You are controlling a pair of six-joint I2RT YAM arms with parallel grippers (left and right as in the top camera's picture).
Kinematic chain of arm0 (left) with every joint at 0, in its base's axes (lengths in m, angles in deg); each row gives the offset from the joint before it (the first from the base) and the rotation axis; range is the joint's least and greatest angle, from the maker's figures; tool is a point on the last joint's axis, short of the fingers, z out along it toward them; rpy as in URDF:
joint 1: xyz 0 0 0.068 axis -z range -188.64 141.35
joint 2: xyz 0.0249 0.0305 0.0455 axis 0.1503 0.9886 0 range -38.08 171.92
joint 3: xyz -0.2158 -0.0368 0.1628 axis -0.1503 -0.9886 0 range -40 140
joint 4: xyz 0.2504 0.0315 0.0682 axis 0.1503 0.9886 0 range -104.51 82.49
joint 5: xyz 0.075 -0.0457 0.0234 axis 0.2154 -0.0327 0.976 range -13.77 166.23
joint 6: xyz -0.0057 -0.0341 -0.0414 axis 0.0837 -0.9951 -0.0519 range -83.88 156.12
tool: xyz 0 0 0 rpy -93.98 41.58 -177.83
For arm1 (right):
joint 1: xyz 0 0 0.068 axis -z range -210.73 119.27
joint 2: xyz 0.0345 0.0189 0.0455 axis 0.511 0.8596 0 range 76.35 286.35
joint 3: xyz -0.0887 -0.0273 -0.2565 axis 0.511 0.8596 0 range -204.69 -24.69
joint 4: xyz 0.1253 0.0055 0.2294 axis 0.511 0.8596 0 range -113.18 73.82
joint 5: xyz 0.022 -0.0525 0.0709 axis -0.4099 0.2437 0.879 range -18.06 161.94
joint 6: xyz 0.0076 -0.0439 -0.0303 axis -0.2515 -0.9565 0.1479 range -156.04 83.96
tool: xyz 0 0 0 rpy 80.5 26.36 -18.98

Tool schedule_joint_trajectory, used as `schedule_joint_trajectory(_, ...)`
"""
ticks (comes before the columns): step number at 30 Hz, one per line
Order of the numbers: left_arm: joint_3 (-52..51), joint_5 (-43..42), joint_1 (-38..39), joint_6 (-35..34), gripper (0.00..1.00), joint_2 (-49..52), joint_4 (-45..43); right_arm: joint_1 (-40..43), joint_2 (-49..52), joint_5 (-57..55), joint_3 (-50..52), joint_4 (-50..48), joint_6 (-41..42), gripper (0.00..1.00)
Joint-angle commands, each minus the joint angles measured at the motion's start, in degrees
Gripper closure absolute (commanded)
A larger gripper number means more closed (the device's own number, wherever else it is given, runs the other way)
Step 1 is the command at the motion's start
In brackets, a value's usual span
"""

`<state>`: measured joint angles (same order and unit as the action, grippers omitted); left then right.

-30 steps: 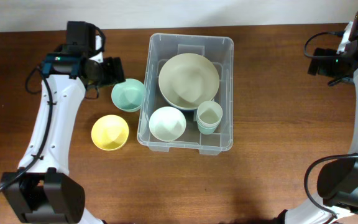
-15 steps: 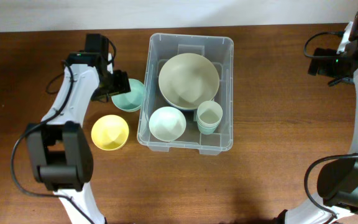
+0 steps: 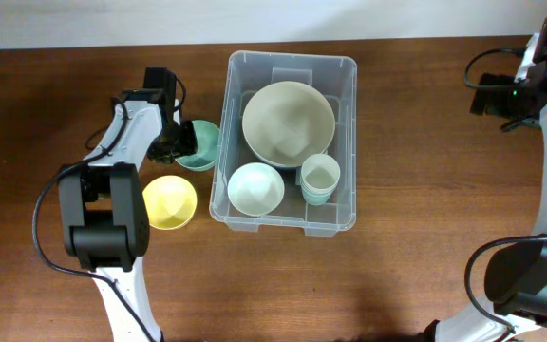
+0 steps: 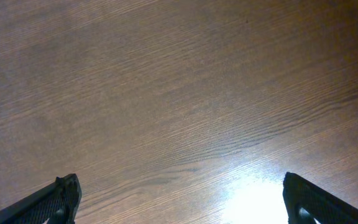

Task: Pack container
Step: 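Move the left gripper to the mint bowl and grasp its rim, then carry the mint bowl into the bin onto the white bowl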

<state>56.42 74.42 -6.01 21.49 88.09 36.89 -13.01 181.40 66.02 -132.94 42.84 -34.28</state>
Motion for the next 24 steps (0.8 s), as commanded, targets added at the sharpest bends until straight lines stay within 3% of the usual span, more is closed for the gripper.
schedule_joint_trajectory(1,0.0,0.2,-0.8,0.0,0.96,0.1,-0.2,0.3,-0.8,0.3,-0.8,0.0,0.6,0.01)
schedule_joint_trajectory(7,1.8,0.4,-2.8,1.5,0.99,-0.6,1.7,0.3,-0.8,0.3,-0.8,0.0,0.6,0.01)
schedule_joint_trajectory(15,13.5,1.2,-6.1,1.5,0.99,-10.1,12.8,0.3,-0.8,0.3,-0.8,0.0,0.6,0.01)
schedule_joint_trajectory(24,14.2,1.0,0.5,1.5,0.99,-24.7,20.3,0.3,-0.8,0.3,-0.8,0.0,0.6,0.01)
